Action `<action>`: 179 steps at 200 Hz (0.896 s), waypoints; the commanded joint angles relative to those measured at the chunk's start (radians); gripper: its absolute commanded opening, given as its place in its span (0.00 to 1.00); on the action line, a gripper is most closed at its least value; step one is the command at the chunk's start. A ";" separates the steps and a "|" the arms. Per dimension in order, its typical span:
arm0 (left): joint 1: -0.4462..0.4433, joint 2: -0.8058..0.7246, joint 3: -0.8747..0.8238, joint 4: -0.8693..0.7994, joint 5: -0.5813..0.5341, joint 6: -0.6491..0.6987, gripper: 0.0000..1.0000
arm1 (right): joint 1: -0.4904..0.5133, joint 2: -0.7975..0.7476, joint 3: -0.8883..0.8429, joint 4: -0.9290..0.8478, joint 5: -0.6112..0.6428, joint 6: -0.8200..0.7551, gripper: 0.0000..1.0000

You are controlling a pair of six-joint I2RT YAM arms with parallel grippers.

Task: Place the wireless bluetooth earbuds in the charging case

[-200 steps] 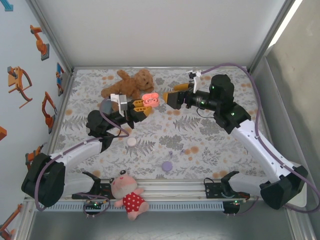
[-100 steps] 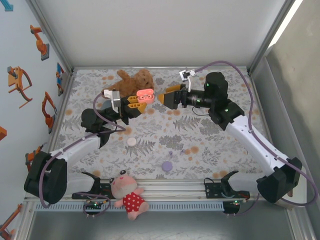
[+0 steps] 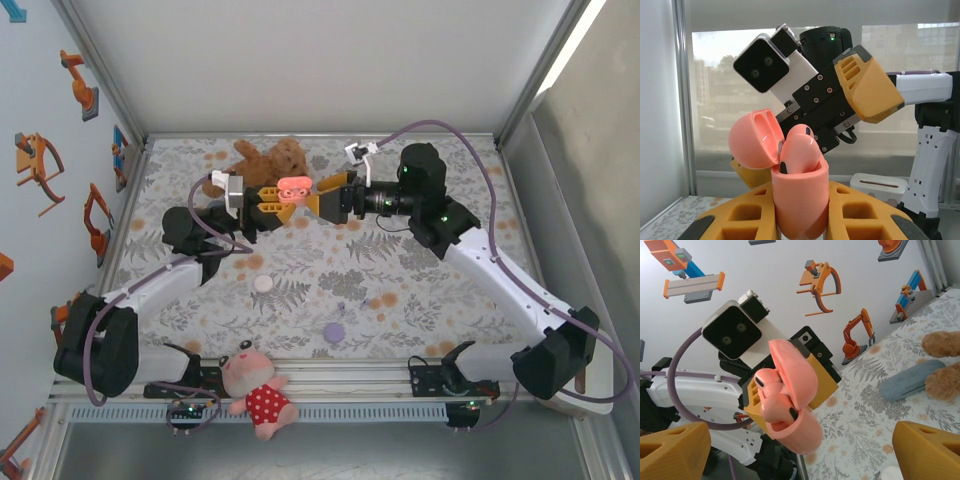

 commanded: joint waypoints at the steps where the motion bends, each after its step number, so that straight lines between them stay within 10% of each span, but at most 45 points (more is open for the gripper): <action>1: 0.008 0.014 0.039 0.046 0.036 -0.014 0.00 | 0.014 0.001 0.045 0.015 -0.028 -0.004 0.92; 179: 0.019 0.031 0.047 0.045 0.038 -0.029 0.00 | 0.042 0.028 0.132 -0.019 -0.075 -0.055 0.87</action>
